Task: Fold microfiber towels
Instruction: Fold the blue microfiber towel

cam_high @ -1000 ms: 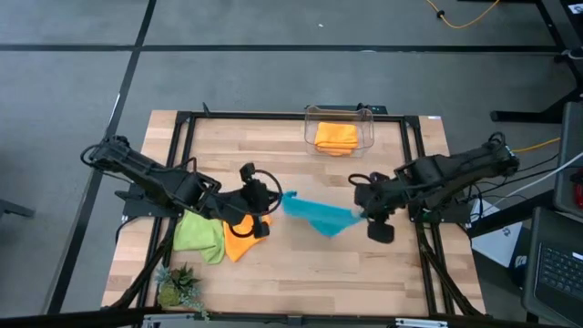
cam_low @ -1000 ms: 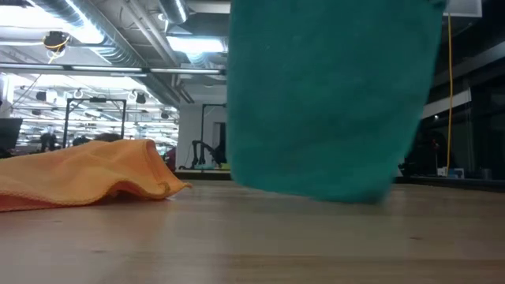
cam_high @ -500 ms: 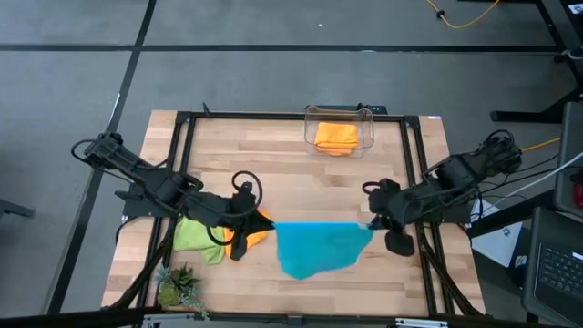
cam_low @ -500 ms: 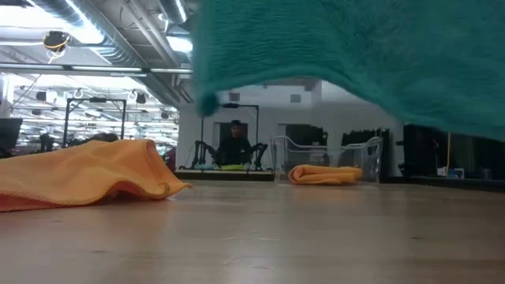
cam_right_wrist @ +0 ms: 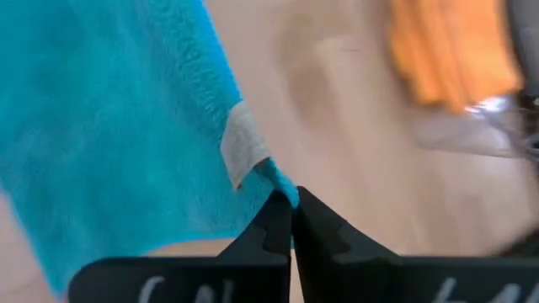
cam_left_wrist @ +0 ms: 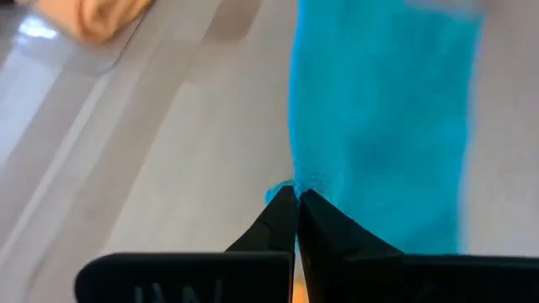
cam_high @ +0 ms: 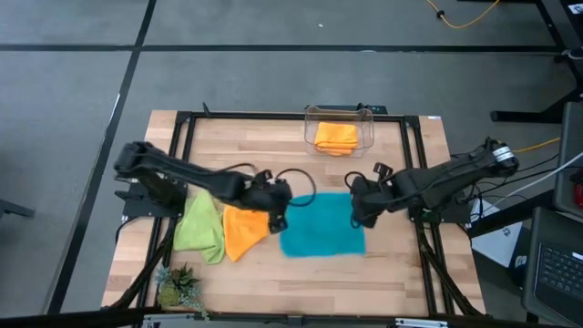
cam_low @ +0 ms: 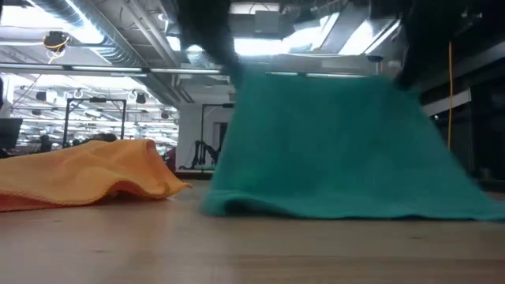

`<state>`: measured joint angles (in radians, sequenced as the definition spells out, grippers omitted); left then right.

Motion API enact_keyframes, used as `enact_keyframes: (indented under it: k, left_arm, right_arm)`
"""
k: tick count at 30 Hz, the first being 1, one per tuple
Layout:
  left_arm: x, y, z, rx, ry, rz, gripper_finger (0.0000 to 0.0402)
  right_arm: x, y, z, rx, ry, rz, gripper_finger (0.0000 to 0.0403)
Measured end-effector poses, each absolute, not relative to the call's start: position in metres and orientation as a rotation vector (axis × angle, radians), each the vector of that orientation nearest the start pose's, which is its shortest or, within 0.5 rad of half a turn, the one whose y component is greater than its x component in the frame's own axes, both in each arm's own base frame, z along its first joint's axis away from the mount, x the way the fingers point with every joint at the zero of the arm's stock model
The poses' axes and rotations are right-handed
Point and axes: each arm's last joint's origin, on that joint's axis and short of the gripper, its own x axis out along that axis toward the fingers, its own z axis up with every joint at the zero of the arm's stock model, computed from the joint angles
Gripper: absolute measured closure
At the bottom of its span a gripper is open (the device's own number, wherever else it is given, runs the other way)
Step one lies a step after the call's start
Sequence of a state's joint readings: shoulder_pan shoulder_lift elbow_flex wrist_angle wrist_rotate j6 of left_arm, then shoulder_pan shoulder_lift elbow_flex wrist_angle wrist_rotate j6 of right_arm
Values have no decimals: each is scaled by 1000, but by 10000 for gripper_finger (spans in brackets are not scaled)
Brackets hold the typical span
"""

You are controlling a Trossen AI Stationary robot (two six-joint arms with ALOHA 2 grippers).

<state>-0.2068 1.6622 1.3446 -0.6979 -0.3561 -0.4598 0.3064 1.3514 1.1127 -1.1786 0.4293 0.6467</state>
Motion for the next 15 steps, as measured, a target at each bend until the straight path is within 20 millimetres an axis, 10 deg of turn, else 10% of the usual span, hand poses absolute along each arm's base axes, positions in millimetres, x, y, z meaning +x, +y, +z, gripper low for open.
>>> enact_keyframes:
  k: [8, 15]
  left_arm:
    - [370, -30, 204, -17, 1106, 404, 401]
    - [367, -34, 210, -22, 1091, 396, 401]
  right_arm:
    - [220, 35, 211, -19, 1195, -594, 400]
    - [212, 37, 205, -16, 1237, -616, 399]
